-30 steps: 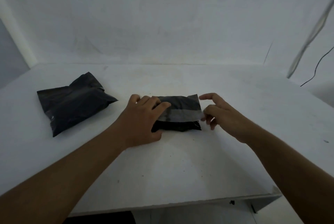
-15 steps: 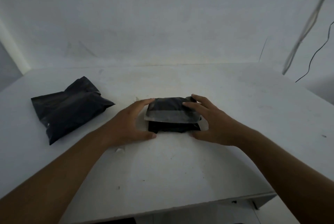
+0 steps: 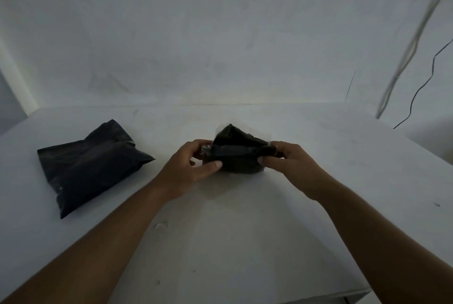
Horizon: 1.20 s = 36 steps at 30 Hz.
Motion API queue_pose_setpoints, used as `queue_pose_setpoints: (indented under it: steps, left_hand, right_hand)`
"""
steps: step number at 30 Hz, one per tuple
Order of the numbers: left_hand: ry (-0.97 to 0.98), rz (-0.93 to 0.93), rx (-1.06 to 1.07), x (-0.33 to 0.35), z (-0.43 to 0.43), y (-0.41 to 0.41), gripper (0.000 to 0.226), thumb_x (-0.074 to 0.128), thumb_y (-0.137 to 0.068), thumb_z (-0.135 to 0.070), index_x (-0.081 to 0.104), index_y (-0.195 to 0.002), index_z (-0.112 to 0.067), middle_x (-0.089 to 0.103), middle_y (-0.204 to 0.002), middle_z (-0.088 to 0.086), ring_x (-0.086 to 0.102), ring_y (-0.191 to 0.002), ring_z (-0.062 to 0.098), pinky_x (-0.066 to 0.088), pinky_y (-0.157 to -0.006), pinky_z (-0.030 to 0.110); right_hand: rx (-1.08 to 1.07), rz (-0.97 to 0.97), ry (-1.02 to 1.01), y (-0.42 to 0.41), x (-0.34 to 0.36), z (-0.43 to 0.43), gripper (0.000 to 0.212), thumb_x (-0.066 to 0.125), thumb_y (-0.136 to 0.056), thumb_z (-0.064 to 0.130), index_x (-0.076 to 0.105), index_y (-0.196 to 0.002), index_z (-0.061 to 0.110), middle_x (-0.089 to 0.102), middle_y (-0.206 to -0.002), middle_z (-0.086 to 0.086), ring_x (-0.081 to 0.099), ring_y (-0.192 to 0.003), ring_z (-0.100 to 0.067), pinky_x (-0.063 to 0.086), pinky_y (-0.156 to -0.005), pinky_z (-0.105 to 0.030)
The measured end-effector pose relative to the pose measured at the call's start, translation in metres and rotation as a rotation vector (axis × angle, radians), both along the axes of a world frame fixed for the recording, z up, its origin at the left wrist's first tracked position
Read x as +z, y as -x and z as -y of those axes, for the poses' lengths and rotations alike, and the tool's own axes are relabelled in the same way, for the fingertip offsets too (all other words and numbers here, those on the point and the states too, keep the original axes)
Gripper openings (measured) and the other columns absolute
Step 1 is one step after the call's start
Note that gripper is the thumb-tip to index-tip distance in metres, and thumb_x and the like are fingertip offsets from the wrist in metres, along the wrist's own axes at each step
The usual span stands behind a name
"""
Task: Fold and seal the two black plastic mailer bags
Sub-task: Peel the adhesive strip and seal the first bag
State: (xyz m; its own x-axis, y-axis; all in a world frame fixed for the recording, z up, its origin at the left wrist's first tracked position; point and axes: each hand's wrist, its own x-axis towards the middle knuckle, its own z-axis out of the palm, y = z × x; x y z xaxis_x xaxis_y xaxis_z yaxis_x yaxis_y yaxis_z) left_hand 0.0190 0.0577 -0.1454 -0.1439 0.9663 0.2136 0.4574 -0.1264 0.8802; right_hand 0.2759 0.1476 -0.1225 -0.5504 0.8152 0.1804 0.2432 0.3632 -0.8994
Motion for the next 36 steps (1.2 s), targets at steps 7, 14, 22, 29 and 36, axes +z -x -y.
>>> queue_pose_setpoints:
  steps: [7,14,22,29,36]
  left_hand:
    - [0.004,0.433,0.016,0.013,-0.021,-0.009,0.028,0.076,-0.084,-0.022,0.069,-0.11,-0.012,0.075,-0.103,0.007,0.071,-0.1,0.026,0.055,-0.088,0.038]
    - [0.027,0.778,-0.042,0.009,-0.033,-0.012,0.044,0.07,-0.076,0.0,0.063,-0.12,-0.006,0.075,-0.104,0.012,0.071,-0.095,0.023,0.056,-0.079,0.032]
    - [0.063,0.606,-0.167,0.006,-0.037,-0.007,0.048,0.081,-0.076,-0.013,0.065,-0.121,-0.008,0.074,-0.114,0.006,0.071,-0.106,0.02,0.056,-0.08,0.024]
    - [0.076,0.671,0.056,0.012,-0.04,-0.02,0.031,0.076,-0.073,-0.035,0.08,-0.097,-0.016,0.078,-0.1,0.01,0.073,-0.097,0.027,0.055,-0.087,0.036]
    - [0.057,0.719,0.154,0.016,-0.037,-0.025,0.035,0.075,-0.076,-0.046,0.081,-0.096,-0.018,0.078,-0.102,0.007,0.074,-0.097,0.025,0.056,-0.09,0.042]
  right_hand:
    - [-0.017,-0.185,0.189,0.013,0.007,-0.006,0.03,0.06,-0.083,0.035,0.074,-0.103,0.016,0.074,-0.098,0.007,0.064,-0.092,-0.005,0.042,-0.085,-0.031]
    - [0.047,-0.462,0.404,0.027,-0.01,-0.018,0.05,0.079,-0.08,0.027,0.062,-0.122,0.005,0.07,-0.116,-0.013,0.066,-0.111,-0.026,0.05,-0.091,-0.035]
    - [-0.038,-0.54,0.425,0.034,-0.01,-0.019,0.039,0.068,-0.082,0.024,0.07,-0.115,0.002,0.073,-0.113,-0.019,0.069,-0.109,-0.031,0.054,-0.092,-0.036]
    - [0.004,-0.599,0.49,0.037,-0.005,-0.017,0.038,0.065,-0.084,0.02,0.069,-0.116,-0.001,0.072,-0.116,-0.019,0.068,-0.111,-0.029,0.056,-0.093,-0.032]
    - [-0.001,-0.618,0.52,0.038,-0.005,-0.016,0.041,0.063,-0.087,0.022,0.066,-0.12,-0.002,0.069,-0.122,-0.018,0.063,-0.12,-0.03,0.047,-0.105,-0.042]
